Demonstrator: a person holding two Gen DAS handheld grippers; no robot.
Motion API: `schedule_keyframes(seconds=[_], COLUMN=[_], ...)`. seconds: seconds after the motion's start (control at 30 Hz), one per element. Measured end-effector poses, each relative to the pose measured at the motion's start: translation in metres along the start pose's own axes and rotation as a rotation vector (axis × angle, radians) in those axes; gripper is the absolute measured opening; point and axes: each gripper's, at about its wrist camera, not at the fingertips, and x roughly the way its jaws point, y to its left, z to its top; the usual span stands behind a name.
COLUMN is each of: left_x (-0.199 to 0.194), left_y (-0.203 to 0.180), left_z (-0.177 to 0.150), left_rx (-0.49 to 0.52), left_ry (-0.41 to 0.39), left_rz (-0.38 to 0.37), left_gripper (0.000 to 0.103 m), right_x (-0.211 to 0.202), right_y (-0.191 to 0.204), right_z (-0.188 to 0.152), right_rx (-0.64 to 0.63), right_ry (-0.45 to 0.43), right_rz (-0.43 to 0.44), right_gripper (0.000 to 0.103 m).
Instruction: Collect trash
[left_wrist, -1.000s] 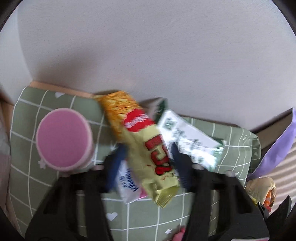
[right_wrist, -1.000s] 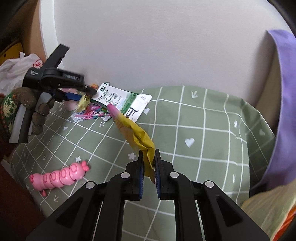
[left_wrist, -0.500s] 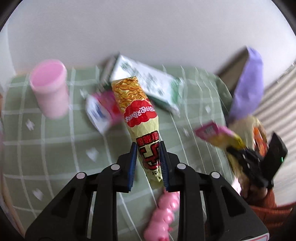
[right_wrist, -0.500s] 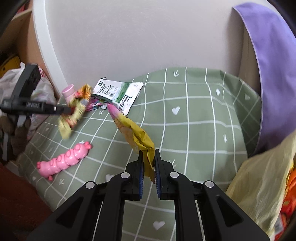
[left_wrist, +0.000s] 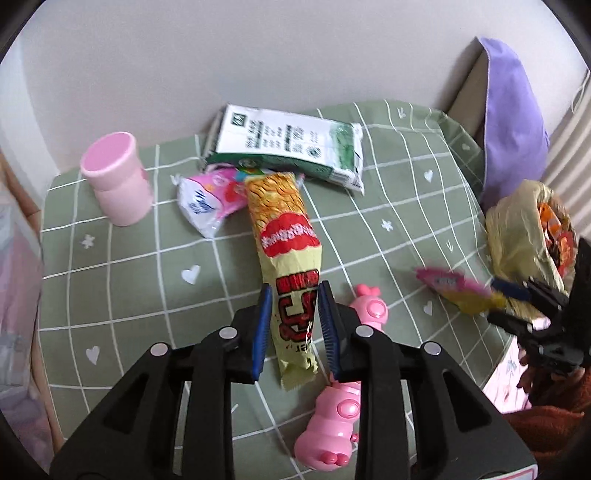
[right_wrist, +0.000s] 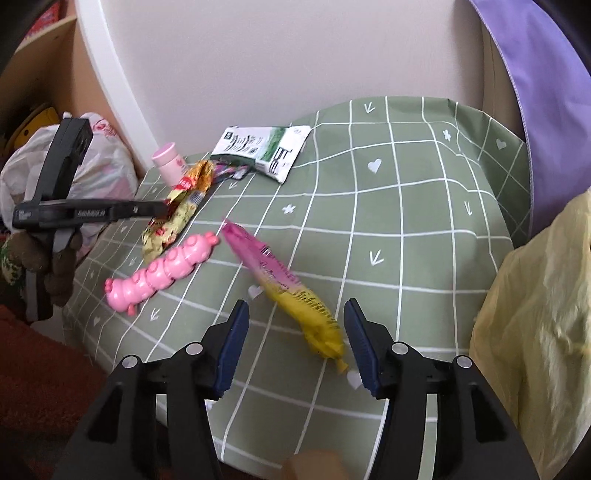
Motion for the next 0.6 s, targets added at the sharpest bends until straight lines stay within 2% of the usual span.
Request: schedule_keyframes(seconds=[0.2, 0.3, 0.47, 0.6], left_x=[-0.013, -0.016, -0.018, -0.017], left_y=[0.006, 0.006, 0.004, 0.003], left_z=[0.000, -0.001, -0.005, -0.008], left_rx=[-0.033, -0.046, -0.047, -0.047], left_ry=[-0.048, -0.056, -0.060, -0.055], left_rz=[0.007, -0.003, -0.011, -0.010], left_gripper=[0.039, 0.041, 0.044, 0.046], right_x=[-0.022, -0.018, 0.011, 0.040], right_y=[0.009, 0.015, 0.032, 0.031], right_z=[0.000, 0.004, 0.002, 0.003], right_rx=[-0.047, -0.072, -0.201, -0.242], right_ry=[-0.028, 0.012, 0.040, 0.091], right_rz=[-0.002, 0.031, 0.026, 0.029], right_gripper=[0.052, 0.052, 0.052, 0.052])
